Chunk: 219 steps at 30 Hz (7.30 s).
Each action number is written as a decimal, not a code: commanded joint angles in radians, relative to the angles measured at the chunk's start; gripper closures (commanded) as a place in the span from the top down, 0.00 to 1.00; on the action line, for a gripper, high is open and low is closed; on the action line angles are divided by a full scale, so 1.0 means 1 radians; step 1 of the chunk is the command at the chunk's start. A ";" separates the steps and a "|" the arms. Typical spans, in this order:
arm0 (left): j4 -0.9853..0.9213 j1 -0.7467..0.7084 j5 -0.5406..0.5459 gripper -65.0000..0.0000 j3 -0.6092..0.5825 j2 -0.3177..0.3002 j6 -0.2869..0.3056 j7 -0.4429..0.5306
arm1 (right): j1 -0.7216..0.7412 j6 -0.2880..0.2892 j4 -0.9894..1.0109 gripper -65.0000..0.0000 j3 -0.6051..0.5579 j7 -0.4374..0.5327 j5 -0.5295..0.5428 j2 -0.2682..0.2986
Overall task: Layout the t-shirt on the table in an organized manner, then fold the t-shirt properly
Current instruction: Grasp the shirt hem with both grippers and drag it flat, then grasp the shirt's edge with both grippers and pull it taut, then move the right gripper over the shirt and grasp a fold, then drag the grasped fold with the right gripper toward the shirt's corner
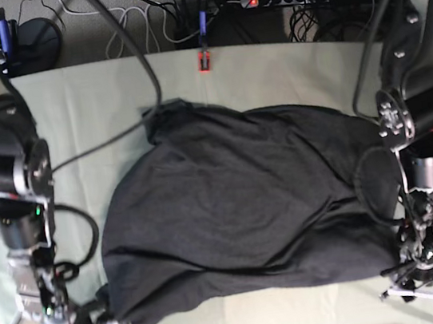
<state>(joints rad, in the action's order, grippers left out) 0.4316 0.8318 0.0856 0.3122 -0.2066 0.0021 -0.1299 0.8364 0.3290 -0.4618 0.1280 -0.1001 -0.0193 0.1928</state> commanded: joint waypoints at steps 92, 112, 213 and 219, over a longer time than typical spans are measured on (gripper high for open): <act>0.832 -1.015 0.158 0.00 0.186 -0.066 0.003 0.016 | -1.452 0.104 -1.360 0.00 -0.120 -0.037 0.014 -0.283; 0.844 -1.018 0.158 0.00 0.353 -0.073 0.005 0.016 | -1.600 0.100 -1.524 0.00 -0.186 -0.036 0.012 -0.191; 0.829 -0.960 0.145 0.00 0.353 -0.080 0.005 0.017 | -1.436 0.117 -1.534 0.00 0.095 -0.298 -0.305 -0.191; 0.829 -0.963 0.148 0.00 0.354 -0.081 0.005 0.017 | -1.560 0.247 -1.532 0.00 0.098 -0.298 -0.307 -0.192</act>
<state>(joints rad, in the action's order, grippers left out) 1.2434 -0.1364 0.2337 0.6594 -0.2661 0.0109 -0.1425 -0.7151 0.5480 -1.9789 0.2218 -0.4183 -0.3347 -0.0025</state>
